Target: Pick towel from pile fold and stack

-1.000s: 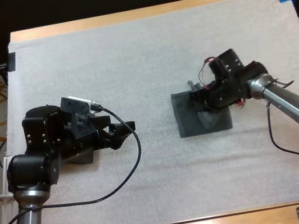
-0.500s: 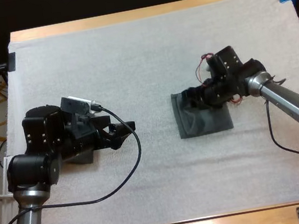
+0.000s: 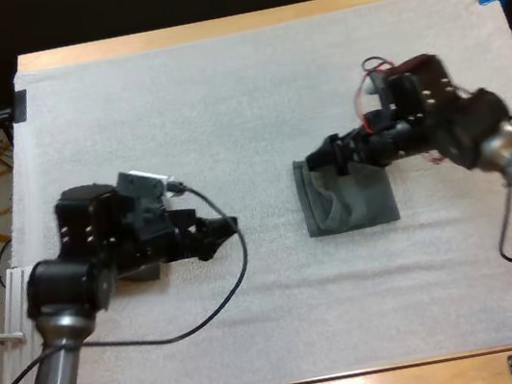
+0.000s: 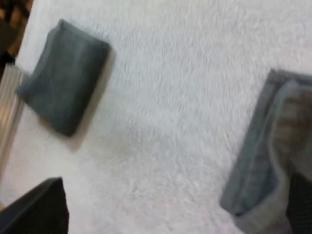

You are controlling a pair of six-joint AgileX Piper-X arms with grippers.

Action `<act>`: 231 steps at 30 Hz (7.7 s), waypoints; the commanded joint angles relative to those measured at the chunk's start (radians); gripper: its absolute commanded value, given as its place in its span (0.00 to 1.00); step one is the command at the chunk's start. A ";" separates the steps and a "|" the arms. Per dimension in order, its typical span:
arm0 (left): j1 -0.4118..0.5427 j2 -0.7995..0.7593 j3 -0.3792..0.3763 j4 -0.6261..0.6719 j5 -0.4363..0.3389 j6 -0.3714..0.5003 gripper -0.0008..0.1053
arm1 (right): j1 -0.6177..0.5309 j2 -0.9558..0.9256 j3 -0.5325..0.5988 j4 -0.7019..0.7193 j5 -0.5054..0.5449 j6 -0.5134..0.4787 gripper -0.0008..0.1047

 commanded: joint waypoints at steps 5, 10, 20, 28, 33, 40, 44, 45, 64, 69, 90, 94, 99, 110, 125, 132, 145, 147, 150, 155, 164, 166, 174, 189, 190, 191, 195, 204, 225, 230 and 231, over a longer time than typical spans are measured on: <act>-0.136 0.094 0.000 -0.157 -0.076 -0.136 0.72 | 0.001 -0.155 -0.007 0.120 0.082 -0.118 0.84; -0.257 0.254 0.000 -0.363 -0.268 -0.276 0.72 | 0.001 -0.298 -0.007 0.218 0.153 -0.153 0.84; -0.281 0.592 -0.008 -0.633 -0.252 -0.495 0.72 | 0.001 -0.533 -0.005 0.352 0.192 -0.153 0.84; -0.281 0.790 -0.094 -0.636 -0.173 -0.535 0.72 | 0.001 -0.634 -0.001 0.430 0.274 -0.100 0.84; -0.288 0.837 -0.162 -0.579 -0.124 -0.540 0.72 | 0.001 -0.654 -0.001 0.442 0.340 -0.086 0.84; -0.352 0.880 -0.242 -0.491 -0.175 -0.543 0.72 | 0.001 -0.654 -0.001 0.442 0.369 -0.086 0.84; -0.377 0.904 -0.288 -0.440 -0.172 -0.546 0.72 | 0.001 -0.654 -0.001 0.442 0.369 -0.086 0.84; -0.384 0.910 -0.302 -0.428 -0.170 -0.546 0.71 | 0.001 -0.654 -0.001 0.442 0.369 -0.086 0.84; -0.347 0.828 -0.317 -0.325 -0.203 -0.359 0.01 | 0.001 -0.654 -0.001 0.471 0.369 -0.081 0.84; -0.247 0.710 -0.329 -0.114 -0.297 -0.116 0.01 | 0.001 -0.654 -0.001 0.453 0.369 -0.081 0.84; 0.354 0.507 -0.334 0.280 -0.550 0.287 0.01 | 0.001 -0.654 -0.001 0.414 0.365 -0.081 0.84; 0.389 0.511 -0.334 0.267 -0.550 0.335 0.02 | 0.001 -0.654 -0.001 0.414 0.365 -0.081 0.84; 0.390 0.512 -0.334 0.244 -0.557 0.352 0.20 | 0.001 -0.654 -0.001 0.414 0.365 -0.081 0.84; 0.387 0.509 -0.350 0.232 -0.789 0.352 0.43 | 0.001 -0.654 -0.001 0.412 0.361 -0.081 0.84; 0.173 0.252 -0.385 0.232 -0.773 0.316 0.42 | 0.001 -0.651 0.003 0.296 0.309 -0.081 0.84; 0.040 0.117 -0.385 0.217 -0.767 0.256 0.42 | -0.003 -0.618 0.035 0.232 0.394 -0.090 0.84; 0.018 -0.002 -0.385 0.230 -0.732 0.286 0.42 | -0.340 -0.499 0.035 0.234 0.388 -0.268 0.84; 0.018 -0.023 -0.385 0.230 -0.732 0.290 0.42 | -0.400 -0.509 0.035 0.235 0.385 -0.266 0.84; 0.018 -0.060 -0.385 0.230 -0.732 0.320 0.42 | -0.451 -0.532 0.035 0.241 0.374 -0.276 0.84; 0.018 -0.130 -0.385 0.233 -0.732 0.343 0.42 | -0.468 -0.594 0.035 0.260 0.391 -0.296 0.84; 0.018 -0.297 -0.385 0.224 -0.728 0.337 0.42 | -0.468 -0.772 0.035 0.264 0.387 -0.275 0.84; 0.018 -0.356 -0.375 0.210 -0.728 0.337 0.42 | -0.468 -0.823 0.037 0.264 0.388 -0.264 0.84; 0.018 -0.633 -0.274 0.210 -0.733 0.312 0.42 | -0.468 -1.068 0.175 0.264 0.388 -0.265 0.84; 0.018 -1.033 -0.069 0.538 -0.743 0.203 0.42 | -0.468 -1.488 0.420 0.262 0.388 -0.265 0.84; 0.018 -1.054 -0.060 0.560 -0.743 0.170 0.42 | -0.468 -1.503 0.428 0.263 0.391 -0.265 0.84; 0.018 -1.067 -0.056 0.574 -0.743 0.146 0.42 | -0.468 -1.510 0.433 0.264 0.392 -0.265 0.84; 0.018 -1.134 -0.053 0.652 -0.743 0.081 0.42 | -0.468 -1.507 0.443 0.313 0.404 -0.265 0.84; 0.022 -1.162 -0.052 0.714 -0.758 0.082 0.42 | -0.468 -1.507 0.453 0.339 0.421 -0.265 0.84; 0.022 -1.160 0.290 0.245 -0.773 0.203 0.42 | -0.468 -1.506 0.656 0.128 0.405 -0.292 0.84; 0.022 -1.156 0.332 0.219 -0.773 0.202 0.42 | -0.468 -1.506 0.662 0.230 0.405 -0.292 0.84; 0.022 -1.156 0.332 0.216 -0.773 0.192 0.42 | -0.468 -1.506 0.662 0.253 0.405 -0.292 0.84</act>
